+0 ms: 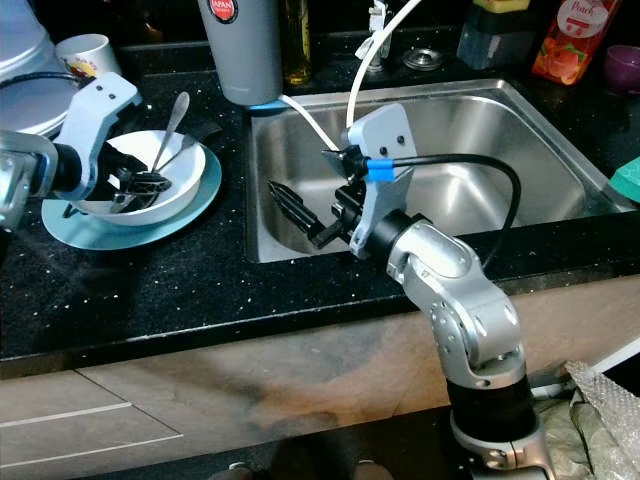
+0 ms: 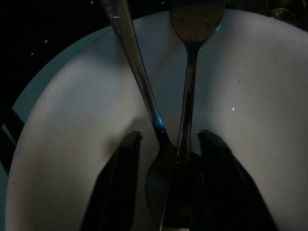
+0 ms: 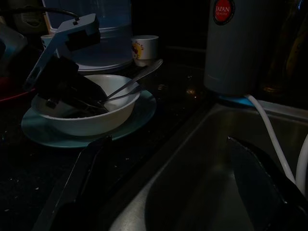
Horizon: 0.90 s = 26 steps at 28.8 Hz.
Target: Kitchen organization
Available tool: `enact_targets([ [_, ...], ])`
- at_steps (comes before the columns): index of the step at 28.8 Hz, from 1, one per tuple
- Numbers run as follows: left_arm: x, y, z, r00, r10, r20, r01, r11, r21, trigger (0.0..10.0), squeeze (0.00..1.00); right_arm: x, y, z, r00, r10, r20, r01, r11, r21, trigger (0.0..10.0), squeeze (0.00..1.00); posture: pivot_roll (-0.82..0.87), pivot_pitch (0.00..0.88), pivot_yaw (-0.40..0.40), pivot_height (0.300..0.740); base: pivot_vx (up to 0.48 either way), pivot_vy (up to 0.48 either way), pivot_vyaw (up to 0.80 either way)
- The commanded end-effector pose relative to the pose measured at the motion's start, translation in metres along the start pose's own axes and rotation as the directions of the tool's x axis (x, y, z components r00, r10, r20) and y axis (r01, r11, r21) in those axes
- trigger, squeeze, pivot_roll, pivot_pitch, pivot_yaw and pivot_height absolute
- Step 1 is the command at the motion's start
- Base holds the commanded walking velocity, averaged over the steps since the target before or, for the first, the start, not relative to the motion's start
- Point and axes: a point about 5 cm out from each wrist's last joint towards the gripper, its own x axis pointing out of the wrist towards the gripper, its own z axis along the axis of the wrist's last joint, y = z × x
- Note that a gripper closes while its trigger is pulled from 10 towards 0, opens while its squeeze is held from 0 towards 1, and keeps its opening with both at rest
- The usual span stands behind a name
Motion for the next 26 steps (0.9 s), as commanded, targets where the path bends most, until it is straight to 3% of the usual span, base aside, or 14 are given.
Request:
enact_targets([
  [1,0.002,0.0,-0.002,1.0,0.003,-0.016,-0.003,1.0,-0.002,0.0,0.0,0.0,-0.001,-0.001,1.0,0.001,-0.002,-0.001,1.0,0.014,10.0,0.0,-0.02,0.118,0.005,0.74,0.0,0.0,0.0],
  [11,-0.005,0.009,0.003,0.999,0.054,0.0,-0.054,0.998,0.016,0.0,0.0,0.0,-0.001,0.0,1.0,-0.001,0.0,0.001,1.0,0.011,10.0,0.0,-0.02,0.117,0.004,0.74,0.0,0.0,0.0],
  [21,-0.022,0.023,0.007,0.992,0.127,0.005,-0.127,0.991,0.05,0.0,0.0,-0.001,-0.001,0.0,1.0,0.001,0.004,-0.001,1.0,0.008,10.0,0.0,-0.02,0.115,0.004,0.74,0.0,0.0,0.0],
  [23,-0.032,0.025,0.016,0.99,0.131,0.054,-0.133,0.99,0.043,0.0,0.0,-0.001,-0.001,0.001,1.0,0.002,0.006,-0.002,1.0,0.006,10.0,0.0,-0.02,0.104,0.001,0.74,0.0,0.0,0.0],
  [26,-0.035,0.024,0.02,0.991,0.109,0.081,-0.112,0.993,0.032,0.0,0.0,-0.001,-0.001,0.001,1.0,0.004,0.006,-0.004,1.0,0.006,10.0,0.0,-0.02,0.102,0.0,0.74,0.0,0.0,0.0],
])
